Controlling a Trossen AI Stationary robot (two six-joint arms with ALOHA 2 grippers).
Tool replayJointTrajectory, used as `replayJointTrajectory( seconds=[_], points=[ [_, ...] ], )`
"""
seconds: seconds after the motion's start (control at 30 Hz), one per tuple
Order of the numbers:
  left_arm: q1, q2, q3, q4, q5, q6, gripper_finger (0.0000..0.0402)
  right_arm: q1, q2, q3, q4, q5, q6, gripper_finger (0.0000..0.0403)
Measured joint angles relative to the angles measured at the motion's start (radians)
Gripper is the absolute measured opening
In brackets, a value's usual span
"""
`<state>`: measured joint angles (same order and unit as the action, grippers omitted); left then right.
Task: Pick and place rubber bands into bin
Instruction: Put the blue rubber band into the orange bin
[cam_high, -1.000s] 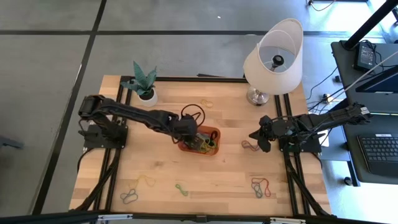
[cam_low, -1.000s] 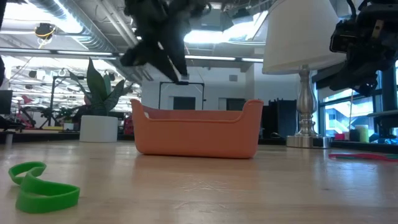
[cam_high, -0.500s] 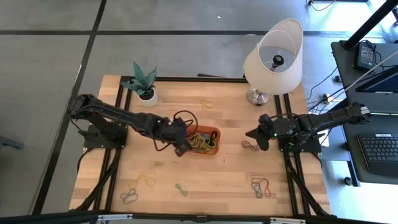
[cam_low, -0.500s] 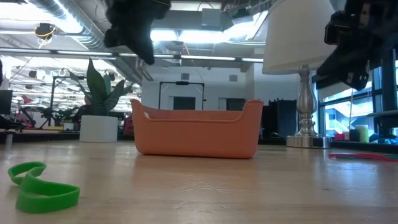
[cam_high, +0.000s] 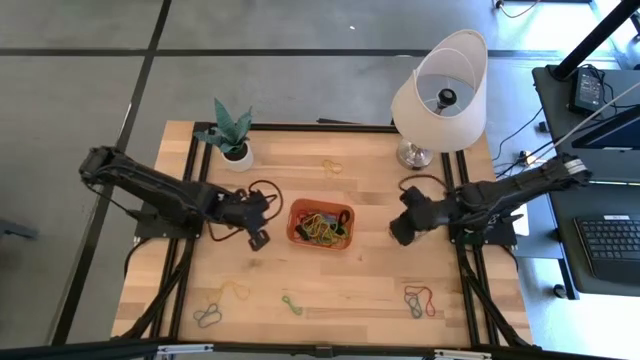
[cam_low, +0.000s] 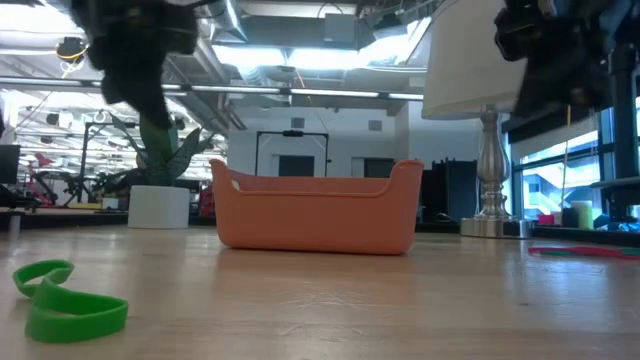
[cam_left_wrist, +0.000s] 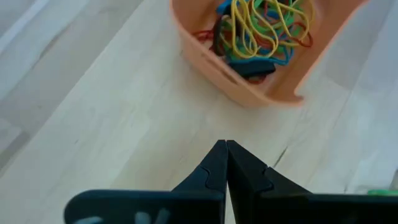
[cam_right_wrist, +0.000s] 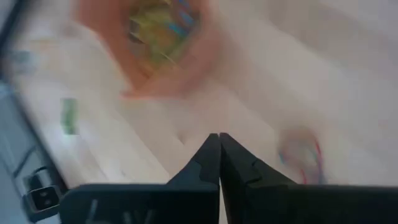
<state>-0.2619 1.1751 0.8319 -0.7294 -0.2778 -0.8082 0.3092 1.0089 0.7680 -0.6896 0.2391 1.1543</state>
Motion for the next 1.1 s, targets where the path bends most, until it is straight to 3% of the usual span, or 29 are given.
replayJointTrajectory(
  seconds=[0.17, 0.3, 0.57, 0.73, 1.1],
  points=[
    [0.000, -0.133, -0.138, 0.033, 0.011, 0.003, 0.0002, 0.111, 0.188, 0.178, -0.280, -0.060, 0.308, 0.0000],
    [0.001, -0.214, -0.209, 0.039, 0.017, 0.023, 0.0001, 0.207, 0.306, 0.255, -0.356, -0.158, 0.476, 0.0000],
    [0.018, -0.286, -0.245, 0.062, 0.086, 0.138, 0.0002, 0.389, 0.466, 0.266, -0.253, -0.299, 0.776, 0.0021],
    [0.025, -0.290, -0.245, 0.061, 0.115, 0.184, 0.0002, 0.466, 0.539, 0.267, -0.171, -0.323, 0.903, 0.0041],
    [0.024, -0.290, -0.245, 0.063, 0.116, 0.187, 0.0003, 0.507, 0.679, 0.267, -0.086, -0.322, 0.935, 0.0127]
  ],
)
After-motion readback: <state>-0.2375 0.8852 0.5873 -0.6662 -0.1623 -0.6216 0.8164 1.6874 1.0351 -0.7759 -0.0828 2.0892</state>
